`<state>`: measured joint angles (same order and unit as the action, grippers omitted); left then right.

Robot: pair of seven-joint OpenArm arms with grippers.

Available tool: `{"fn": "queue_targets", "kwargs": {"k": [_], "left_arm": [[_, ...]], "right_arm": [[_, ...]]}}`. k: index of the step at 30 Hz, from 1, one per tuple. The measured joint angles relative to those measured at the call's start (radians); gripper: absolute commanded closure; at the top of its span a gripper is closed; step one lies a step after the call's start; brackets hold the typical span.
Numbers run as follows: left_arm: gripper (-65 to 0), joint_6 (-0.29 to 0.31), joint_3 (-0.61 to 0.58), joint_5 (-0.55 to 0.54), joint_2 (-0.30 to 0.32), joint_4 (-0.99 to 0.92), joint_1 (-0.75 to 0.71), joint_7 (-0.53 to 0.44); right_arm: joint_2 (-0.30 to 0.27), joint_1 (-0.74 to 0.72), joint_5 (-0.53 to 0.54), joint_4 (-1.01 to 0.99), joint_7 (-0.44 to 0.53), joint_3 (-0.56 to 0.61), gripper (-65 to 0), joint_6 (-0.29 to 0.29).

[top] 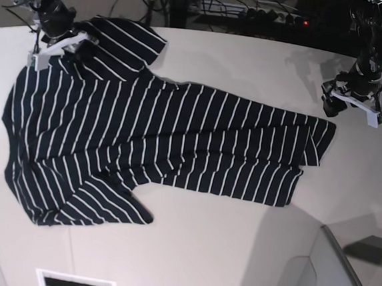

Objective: Layout the t-shirt on the table in an organized manner, then fold the t-shirt properly
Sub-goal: 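Open both grippers and raise them off the shirt, then grasp the shirt's edge with both grippers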

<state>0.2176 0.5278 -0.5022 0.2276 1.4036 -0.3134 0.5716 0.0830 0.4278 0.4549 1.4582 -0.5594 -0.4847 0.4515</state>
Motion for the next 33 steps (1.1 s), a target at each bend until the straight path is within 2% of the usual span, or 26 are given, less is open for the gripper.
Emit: {"fn": "queue_targets", "kwargs": {"k": [1, 4, 6, 8, 27, 33], "left_arm": [[-44.9, 0.0, 0.0, -0.001, 0.0, -0.003, 0.001, 0.0], [-45.3, 0.0, 0.0, 0.001, 0.0, -0.055, 0.018, -0.006], [-45.3, 0.011, -0.001, -0.002, 0.0, -0.097, 0.036, -0.003], [-45.3, 0.044, -0.001, -0.002, 0.0, -0.132, 0.051, -0.013], [-44.1, 0.049, 0.008, -0.01, 0.011, -0.353, 0.272, -0.06], [-43.9, 0.054, 0.008, -0.023, 0.014, -0.392, 0.292, -0.079]], "right_arm": [[0.0, 0.0, -0.011, 0.0, -0.013, -0.005, 0.0, -0.002], [0.0, 0.005, -0.006, -0.001, -0.01, -0.006, -3.2, -0.005], [0.0, 0.004, -0.009, -0.001, -0.014, -0.006, -0.3, -0.005], [0.0, 0.005, -0.009, -0.001, -0.013, -0.006, -0.5, -0.005], [-0.003, 0.005, -0.009, -0.001, -0.013, -0.003, -0.5, -0.005], [-0.003, 0.005, -0.009, -0.001, -0.013, -0.003, -0.5, -0.005]]}}
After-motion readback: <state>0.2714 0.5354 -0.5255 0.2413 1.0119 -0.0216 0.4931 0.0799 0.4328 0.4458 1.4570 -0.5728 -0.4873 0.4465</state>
